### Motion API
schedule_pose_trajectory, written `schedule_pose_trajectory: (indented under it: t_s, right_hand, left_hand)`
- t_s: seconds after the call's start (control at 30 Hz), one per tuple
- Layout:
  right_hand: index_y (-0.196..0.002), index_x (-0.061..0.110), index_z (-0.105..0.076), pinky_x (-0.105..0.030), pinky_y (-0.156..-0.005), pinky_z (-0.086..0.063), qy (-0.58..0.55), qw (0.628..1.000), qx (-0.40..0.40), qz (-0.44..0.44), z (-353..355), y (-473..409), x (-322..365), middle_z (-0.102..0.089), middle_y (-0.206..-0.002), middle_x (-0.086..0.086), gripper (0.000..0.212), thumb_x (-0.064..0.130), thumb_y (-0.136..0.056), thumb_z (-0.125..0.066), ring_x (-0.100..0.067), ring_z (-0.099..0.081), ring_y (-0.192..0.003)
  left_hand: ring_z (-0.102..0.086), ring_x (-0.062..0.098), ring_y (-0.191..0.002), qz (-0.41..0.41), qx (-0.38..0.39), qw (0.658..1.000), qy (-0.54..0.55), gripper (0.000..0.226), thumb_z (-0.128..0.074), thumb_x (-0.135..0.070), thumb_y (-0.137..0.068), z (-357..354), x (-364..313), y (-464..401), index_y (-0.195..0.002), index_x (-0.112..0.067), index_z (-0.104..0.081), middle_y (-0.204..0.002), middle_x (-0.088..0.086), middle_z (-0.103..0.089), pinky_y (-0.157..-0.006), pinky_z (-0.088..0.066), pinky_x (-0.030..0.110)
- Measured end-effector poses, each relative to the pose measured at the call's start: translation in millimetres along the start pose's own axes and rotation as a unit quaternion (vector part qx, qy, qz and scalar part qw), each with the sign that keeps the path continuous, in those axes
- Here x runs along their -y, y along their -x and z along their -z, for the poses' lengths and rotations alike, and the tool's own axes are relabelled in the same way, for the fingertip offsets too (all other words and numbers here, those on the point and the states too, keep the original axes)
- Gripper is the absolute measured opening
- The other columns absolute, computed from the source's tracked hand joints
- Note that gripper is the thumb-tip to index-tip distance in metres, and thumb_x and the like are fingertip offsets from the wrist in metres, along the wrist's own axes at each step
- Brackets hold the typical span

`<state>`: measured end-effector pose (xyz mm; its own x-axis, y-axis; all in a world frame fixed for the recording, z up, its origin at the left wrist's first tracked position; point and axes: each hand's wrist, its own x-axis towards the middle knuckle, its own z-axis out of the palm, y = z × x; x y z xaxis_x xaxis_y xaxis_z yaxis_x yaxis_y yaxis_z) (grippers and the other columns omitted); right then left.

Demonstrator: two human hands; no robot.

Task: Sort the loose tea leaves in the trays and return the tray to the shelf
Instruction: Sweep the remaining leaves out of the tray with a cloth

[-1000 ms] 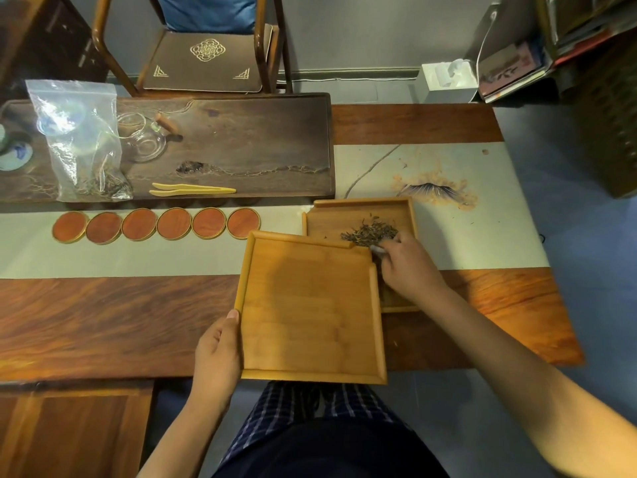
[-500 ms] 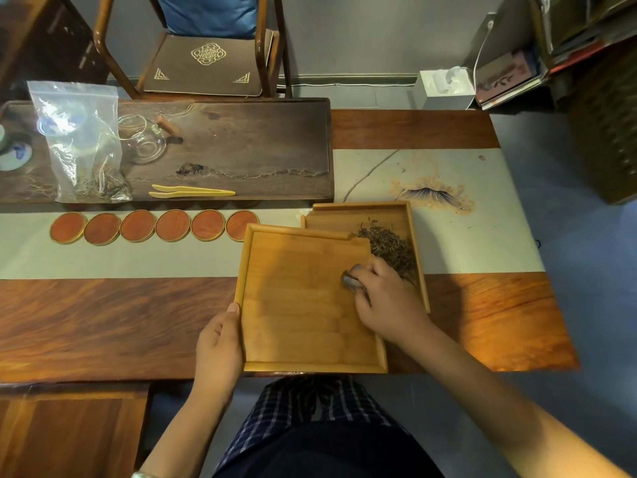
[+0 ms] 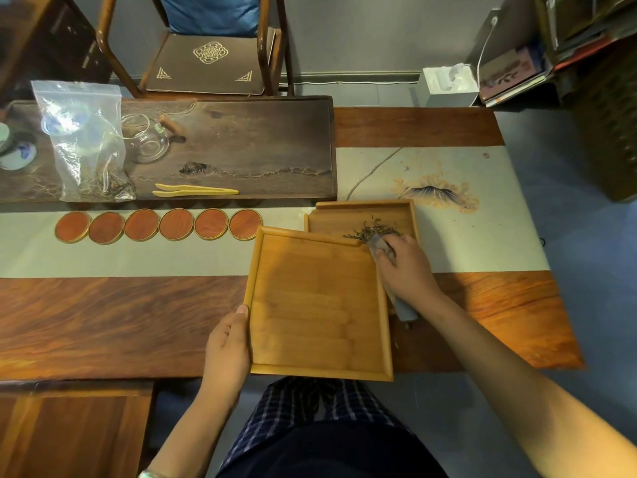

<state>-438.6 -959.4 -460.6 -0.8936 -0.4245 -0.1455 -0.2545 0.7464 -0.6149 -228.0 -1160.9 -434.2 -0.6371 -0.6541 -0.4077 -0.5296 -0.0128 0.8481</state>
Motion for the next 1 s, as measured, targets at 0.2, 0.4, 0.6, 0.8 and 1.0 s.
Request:
schedule_pose_trajectory:
  t_s: [0.2, 0.4, 0.6, 0.8, 1.0]
  right_hand:
    - [-0.082, 0.018, -0.057, -0.027, -0.056, -0.038, -0.13, 0.991, -0.024, 0.003, 15.0, 12.1, 17.8, -0.054, -0.079, -0.001, 0.022, 0.031, -0.097, -0.048, -0.012, -0.05, -0.069]
    - [-0.122, 0.023, -0.056, -0.018, -0.065, -0.041, 0.008, 0.984, 0.121, 0.127, -16.6, 53.3, 40.7, -0.046, -0.105, 0.007, 0.03, 0.033, -0.093, -0.056, -0.006, -0.05, -0.086]
    - [-0.118, 0.016, -0.056, -0.022, -0.064, -0.036, 0.041, 0.995, 0.003, 0.087, -17.5, 30.4, 30.0, -0.045, -0.104, 0.002, 0.026, 0.025, -0.094, -0.055, -0.009, -0.045, -0.084]
    - [-0.124, 0.015, -0.051, -0.026, -0.068, -0.037, 0.077, 0.997, -0.011, 0.03, -4.2, -9.5, 5.1, -0.049, -0.11, -0.005, 0.032, 0.032, -0.097, -0.047, -0.018, -0.052, -0.089]
    - [-0.106, 0.009, -0.058, -0.025, -0.068, -0.029, 0.03, 0.999, 0.0, 0.017, 9.4, -31.9, -11.9, -0.05, -0.095, -0.005, 0.022, 0.027, -0.096, -0.051, -0.022, -0.051, -0.09]
  left_hand:
    - [-0.047, 0.012, -0.061, 0.04, -0.012, 0.999, 0.011, 0.043, -0.038, -0.031, -0.104, 0.6, -4.4, -4.5, -0.067, -0.012, -0.049, -0.065, 0.001, -0.049, -0.057, -0.036, 0.026]
    - [-0.044, 0.003, -0.048, 0.039, -0.005, 0.999, 0.014, 0.043, -0.037, -0.032, -0.103, -2.7, -3.6, -6.1, -0.072, -0.006, -0.05, -0.066, 0.008, -0.045, -0.046, -0.037, 0.012]
    - [-0.05, 0.009, -0.061, 0.039, -0.003, 0.999, 0.018, 0.053, -0.039, -0.034, -0.103, 0.1, -0.6, -10.0, -0.087, 0.013, -0.056, -0.075, 0.011, -0.053, -0.054, -0.042, 0.016]
    - [-0.05, 0.003, -0.055, 0.036, 0.003, 0.999, 0.014, 0.044, -0.038, -0.031, -0.103, -2.8, -4.5, -9.2, -0.067, -0.011, -0.054, -0.066, 0.002, -0.052, -0.054, -0.04, 0.018]
    - [-0.051, 0.008, -0.059, 0.051, -0.001, 0.999, 0.017, 0.043, -0.039, -0.033, -0.102, 1.5, -1.8, -9.8, -0.071, -0.008, -0.056, -0.066, 0.003, -0.053, -0.056, -0.038, 0.022]
